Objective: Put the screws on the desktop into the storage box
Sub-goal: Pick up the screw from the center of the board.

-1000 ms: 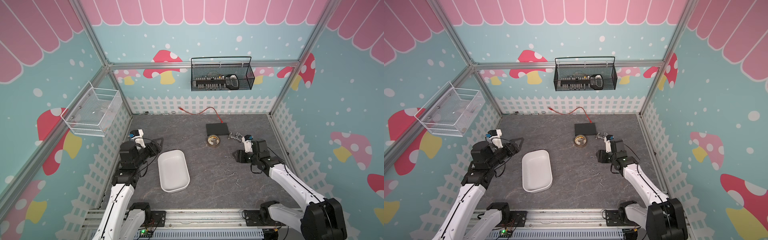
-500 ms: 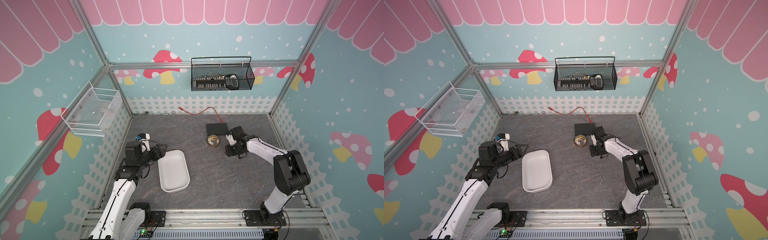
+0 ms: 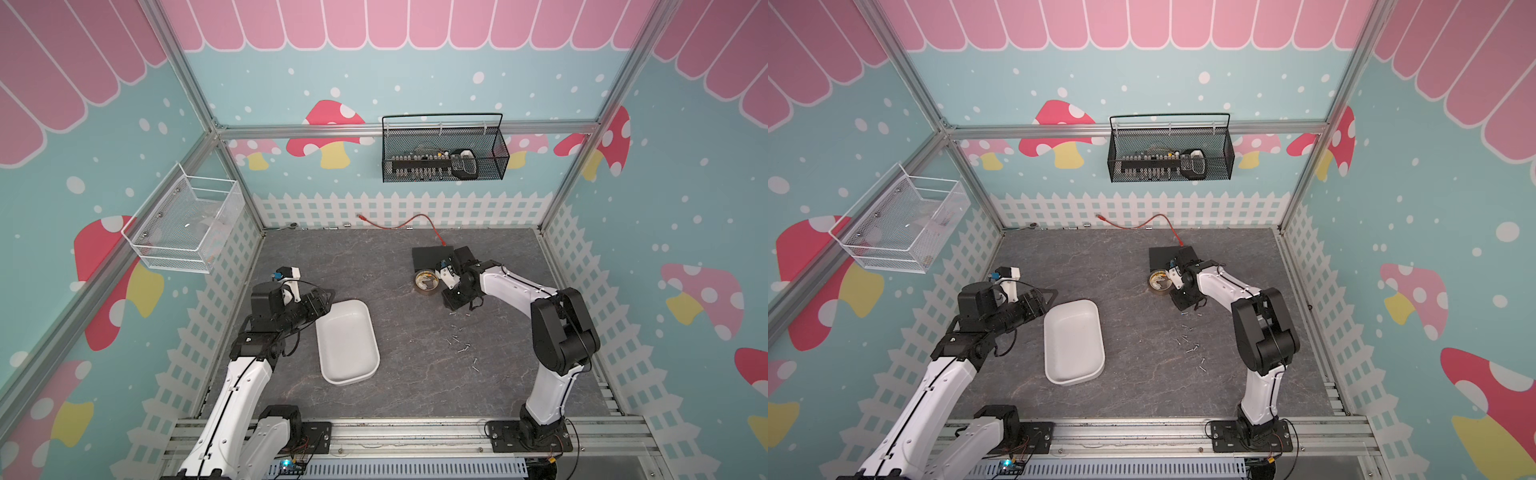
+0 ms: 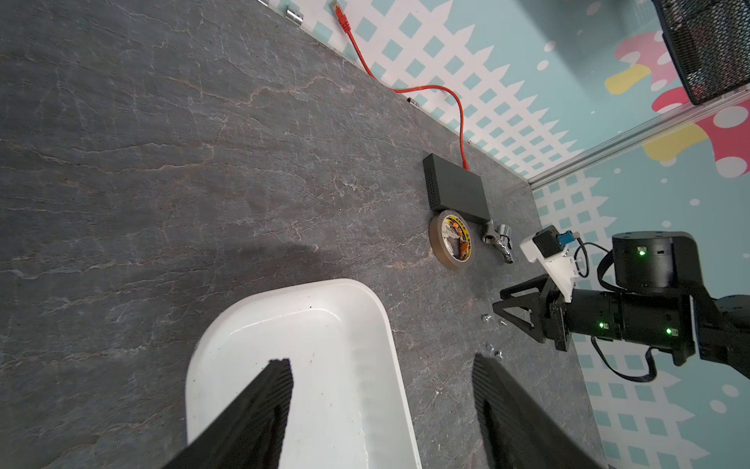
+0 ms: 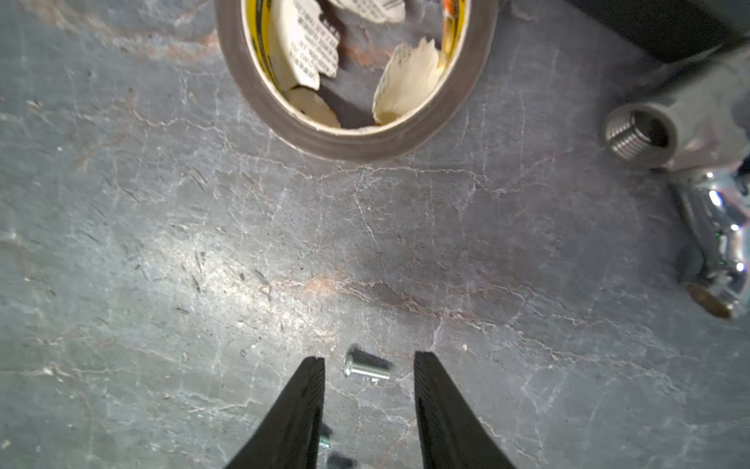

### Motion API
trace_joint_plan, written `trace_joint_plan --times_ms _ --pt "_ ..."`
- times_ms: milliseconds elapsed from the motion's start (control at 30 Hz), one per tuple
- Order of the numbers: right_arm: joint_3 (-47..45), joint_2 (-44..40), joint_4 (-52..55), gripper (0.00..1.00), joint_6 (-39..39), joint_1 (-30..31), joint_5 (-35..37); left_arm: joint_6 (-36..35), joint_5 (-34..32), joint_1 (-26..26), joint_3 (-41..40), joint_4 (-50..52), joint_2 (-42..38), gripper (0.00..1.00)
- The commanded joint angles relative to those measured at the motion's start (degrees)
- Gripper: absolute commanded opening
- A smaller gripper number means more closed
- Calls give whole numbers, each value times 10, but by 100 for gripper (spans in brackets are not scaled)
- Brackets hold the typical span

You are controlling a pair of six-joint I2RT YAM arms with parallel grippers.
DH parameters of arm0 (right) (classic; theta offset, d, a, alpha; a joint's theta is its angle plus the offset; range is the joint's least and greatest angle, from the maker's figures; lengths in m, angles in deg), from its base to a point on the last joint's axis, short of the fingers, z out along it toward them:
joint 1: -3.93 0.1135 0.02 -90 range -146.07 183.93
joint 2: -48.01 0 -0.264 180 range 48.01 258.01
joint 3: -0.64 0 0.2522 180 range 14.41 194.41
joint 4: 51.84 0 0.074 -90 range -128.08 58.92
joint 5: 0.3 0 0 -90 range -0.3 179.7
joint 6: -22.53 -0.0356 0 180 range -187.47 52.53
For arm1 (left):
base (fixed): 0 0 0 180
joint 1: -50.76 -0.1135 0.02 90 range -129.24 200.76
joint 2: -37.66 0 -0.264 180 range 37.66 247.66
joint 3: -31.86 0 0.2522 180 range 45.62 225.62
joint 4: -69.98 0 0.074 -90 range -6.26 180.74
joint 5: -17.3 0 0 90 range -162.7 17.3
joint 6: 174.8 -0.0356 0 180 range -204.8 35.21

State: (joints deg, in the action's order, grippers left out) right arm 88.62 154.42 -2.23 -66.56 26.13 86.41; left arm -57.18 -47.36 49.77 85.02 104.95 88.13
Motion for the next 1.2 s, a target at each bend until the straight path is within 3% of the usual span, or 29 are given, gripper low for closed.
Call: trace_joint_plan --times_ms 0,733,967,1167 --pt "-8 17 15 43 30 14 2 -10 3 2 -7 6 3 75" --pt "-53 35 -2 45 31 21 42 -9 1 5 -6 6 4 75" --pt "-61 29 5 32 9 21 64 -9 1 7 -7 6 4 75" --pt "-67 28 6 30 -7 19 89 -8 0 8 -6 6 4 76"
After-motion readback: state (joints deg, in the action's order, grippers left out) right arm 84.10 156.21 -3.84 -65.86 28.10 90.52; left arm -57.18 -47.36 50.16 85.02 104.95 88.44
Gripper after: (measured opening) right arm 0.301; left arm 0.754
